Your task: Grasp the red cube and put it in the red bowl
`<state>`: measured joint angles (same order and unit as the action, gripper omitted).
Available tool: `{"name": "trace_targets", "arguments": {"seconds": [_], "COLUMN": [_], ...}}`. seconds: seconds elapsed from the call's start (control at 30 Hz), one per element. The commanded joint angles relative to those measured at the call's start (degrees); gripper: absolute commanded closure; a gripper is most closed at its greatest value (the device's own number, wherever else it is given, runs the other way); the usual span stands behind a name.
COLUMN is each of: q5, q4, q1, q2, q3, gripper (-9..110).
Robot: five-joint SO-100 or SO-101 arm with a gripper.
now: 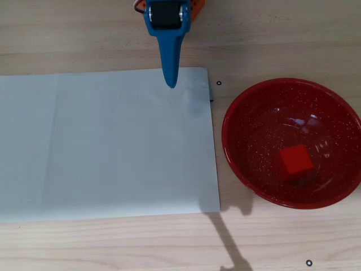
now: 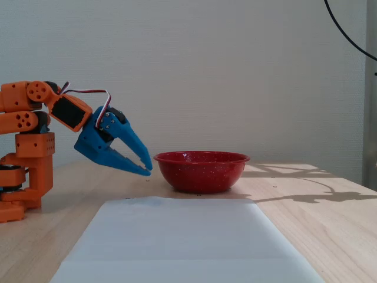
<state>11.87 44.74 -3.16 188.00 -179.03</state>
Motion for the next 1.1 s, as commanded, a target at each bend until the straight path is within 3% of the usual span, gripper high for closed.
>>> {"name": "trace_targets", "arguments": {"seconds": [0.0, 1.07], "q5": [-1.93, -0.35], "q4": [4.75, 8.17], "q1": [2.64, 2.37], "q2": [0.7, 0.62], "q3": [-0.88, -0.88], "gripper": [101, 101]}}
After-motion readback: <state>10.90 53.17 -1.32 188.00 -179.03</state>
